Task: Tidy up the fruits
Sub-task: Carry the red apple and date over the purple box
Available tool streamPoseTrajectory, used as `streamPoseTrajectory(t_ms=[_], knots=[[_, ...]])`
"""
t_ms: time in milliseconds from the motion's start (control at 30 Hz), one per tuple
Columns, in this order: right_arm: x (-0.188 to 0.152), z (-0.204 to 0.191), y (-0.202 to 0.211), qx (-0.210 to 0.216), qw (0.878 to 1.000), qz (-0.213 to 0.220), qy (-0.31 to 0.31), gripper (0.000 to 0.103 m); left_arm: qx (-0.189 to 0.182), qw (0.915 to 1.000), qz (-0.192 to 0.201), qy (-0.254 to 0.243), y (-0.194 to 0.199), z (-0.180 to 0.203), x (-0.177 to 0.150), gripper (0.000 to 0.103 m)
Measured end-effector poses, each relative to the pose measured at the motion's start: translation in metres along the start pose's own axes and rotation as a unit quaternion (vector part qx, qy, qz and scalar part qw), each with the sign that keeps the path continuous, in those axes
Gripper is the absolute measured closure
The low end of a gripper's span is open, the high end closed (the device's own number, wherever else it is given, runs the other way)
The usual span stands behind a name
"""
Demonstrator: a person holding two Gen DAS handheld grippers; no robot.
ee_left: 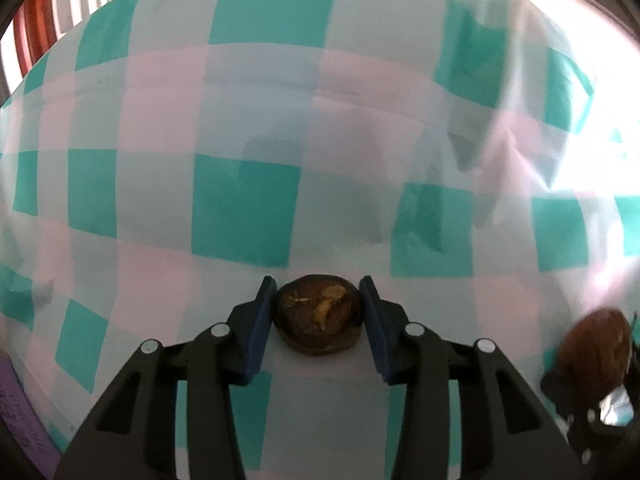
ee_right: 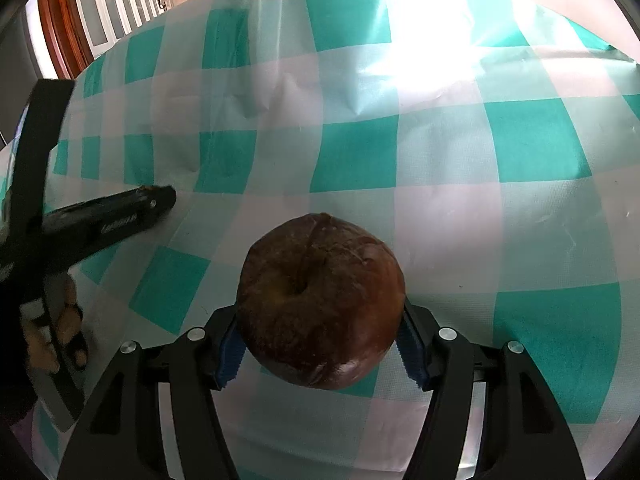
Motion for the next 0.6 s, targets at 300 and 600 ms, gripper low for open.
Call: streamPoseTrajectory(t_ms=[300,600], knots=[[-0.001,-0.002,0.001,-0.004,1.000,-0.001,0.003,0.041,-0.012,0.9999,0.002,0.006,0.045,0.014,-0.042,0.060],[-0.024,-0.012,0.042,-0.008,1.000,0.005,0.011,0.041,-0.035,0.9985,-0.030,-0.029,0.121,0.071,-0.136,0.060]])
Point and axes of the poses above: each gripper's, at about its wrist camera, not at the fingertips, and y roughly against the way its jaws point, z to its right, x to its top, the point moved 9 cm from there along -y, roughly the way its jaws point, and after that the axes turned 8 degrees about -x, right-handed, at the moved point
